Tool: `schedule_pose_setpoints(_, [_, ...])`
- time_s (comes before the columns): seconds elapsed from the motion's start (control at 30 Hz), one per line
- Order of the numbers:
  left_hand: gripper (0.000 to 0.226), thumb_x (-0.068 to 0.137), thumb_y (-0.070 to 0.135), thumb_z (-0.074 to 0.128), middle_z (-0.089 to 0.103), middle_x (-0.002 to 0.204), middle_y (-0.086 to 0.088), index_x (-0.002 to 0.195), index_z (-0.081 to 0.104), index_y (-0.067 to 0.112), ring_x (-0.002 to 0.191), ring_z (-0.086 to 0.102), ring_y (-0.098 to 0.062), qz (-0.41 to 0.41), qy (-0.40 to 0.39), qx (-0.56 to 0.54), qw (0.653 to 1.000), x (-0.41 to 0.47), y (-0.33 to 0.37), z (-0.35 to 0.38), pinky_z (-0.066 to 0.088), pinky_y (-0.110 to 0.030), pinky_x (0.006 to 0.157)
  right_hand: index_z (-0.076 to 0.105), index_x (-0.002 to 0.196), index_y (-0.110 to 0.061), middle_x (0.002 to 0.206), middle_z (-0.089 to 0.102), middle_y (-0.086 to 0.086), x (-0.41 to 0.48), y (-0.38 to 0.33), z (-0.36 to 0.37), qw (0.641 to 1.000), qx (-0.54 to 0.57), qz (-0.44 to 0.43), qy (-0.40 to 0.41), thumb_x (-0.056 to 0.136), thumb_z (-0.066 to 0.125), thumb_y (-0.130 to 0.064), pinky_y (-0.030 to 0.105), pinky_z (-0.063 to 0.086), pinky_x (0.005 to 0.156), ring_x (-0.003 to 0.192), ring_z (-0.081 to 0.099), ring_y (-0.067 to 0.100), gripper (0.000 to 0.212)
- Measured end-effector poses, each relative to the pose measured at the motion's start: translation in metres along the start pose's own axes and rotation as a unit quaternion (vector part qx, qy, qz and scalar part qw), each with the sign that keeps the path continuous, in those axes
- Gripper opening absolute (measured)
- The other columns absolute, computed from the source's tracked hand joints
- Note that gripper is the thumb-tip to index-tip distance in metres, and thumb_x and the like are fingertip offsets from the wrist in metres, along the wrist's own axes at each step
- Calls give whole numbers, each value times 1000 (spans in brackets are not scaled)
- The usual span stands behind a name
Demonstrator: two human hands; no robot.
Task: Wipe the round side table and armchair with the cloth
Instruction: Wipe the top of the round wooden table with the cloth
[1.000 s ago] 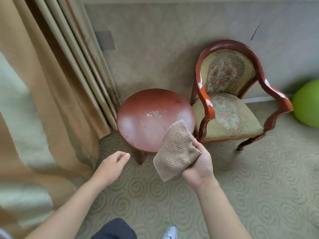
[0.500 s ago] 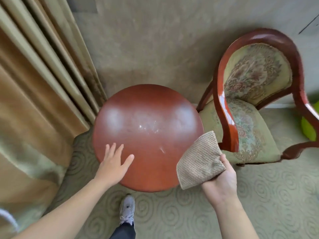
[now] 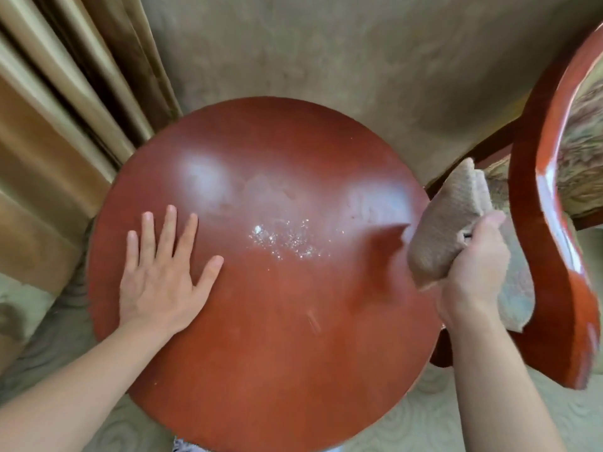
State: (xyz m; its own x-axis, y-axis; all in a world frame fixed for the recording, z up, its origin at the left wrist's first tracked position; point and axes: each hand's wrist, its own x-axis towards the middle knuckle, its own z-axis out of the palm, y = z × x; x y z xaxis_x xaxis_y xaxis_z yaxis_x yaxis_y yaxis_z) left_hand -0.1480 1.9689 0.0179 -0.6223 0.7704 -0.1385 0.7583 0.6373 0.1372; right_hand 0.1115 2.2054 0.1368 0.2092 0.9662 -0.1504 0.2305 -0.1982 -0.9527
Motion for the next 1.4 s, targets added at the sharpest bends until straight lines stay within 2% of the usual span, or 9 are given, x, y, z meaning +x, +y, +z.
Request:
schedule_pose_setpoints(0.13, [82,95,70,12,12,169,-11,161,14,21,155,4,-37,2,5,17,1000,4,-3,5,7,-53,124,52,76,-22,64,55,-4,4,27,45,967,-178,-154,-102,102,24,-36,23,41,65,62,55,-1,41])
schedule_pose_setpoints(0.2, [81,96,69,13,15,168,-12,160,16,21,154,7,-38,6,15,17,1000,3,-3,6,8,-53,123,62,107,-25,102,71,5,-3,53,63,937,-264,-108,-199,103,19,-44,41,38,106,112,57,17,48])
schedule_pose_setpoints(0.23, [80,96,69,14,16,168,-12,160,18,21,154,8,-38,7,21,18,1000,4,-4,7,8,-53,123,55,136,-26,141,57,10,-4,66,68,910,-336,-94,-225,106,17,-43,46,12,121,142,34,24,51])
schedule_pose_setpoints(0.3, [79,96,68,16,17,168,-12,160,19,21,154,9,-39,10,26,23,999,5,-5,9,6,-52,122,27,156,-29,168,12,-1,-4,79,72,881,-390,-94,-253,107,15,-41,45,-18,118,153,-10,25,51])
schedule_pose_setpoints(0.37, [79,97,67,17,16,168,-12,160,18,20,154,9,-39,11,28,25,999,5,-5,10,6,-52,123,19,158,-29,168,4,-7,-1,77,71,896,-348,-84,-264,102,13,-50,38,-25,113,152,-19,18,60])
schedule_pose_setpoints(0.5, [79,97,66,18,16,168,-13,160,19,19,154,8,-40,11,21,28,999,6,-3,9,6,-53,122,14,159,-27,163,4,-13,0,73,71,905,-333,-52,-261,98,13,-55,43,-23,116,150,-21,20,67])
schedule_pose_setpoints(0.73, [79,98,66,13,14,168,-14,160,17,18,154,7,-40,10,6,43,999,4,0,2,7,-54,123,14,149,-56,167,-8,-13,-43,80,93,835,-399,-143,-351,98,5,-54,48,-28,114,148,-30,22,51])
schedule_pose_setpoints(1.03, [75,100,62,9,10,169,-12,161,14,19,155,2,-36,12,-11,27,999,2,-1,-1,8,-55,124,2,153,-55,163,-25,-13,-140,85,117,764,-427,-202,-439,96,0,-47,54,-33,109,138,-48,24,57])
schedule_pose_setpoints(1.4, [74,101,60,8,12,169,-12,160,17,17,155,4,-35,15,-25,7,1000,3,-2,-5,9,-55,124,-19,149,-54,164,-27,4,-152,95,96,707,-534,-253,-389,103,18,-54,67,-13,115,144,-31,47,60])
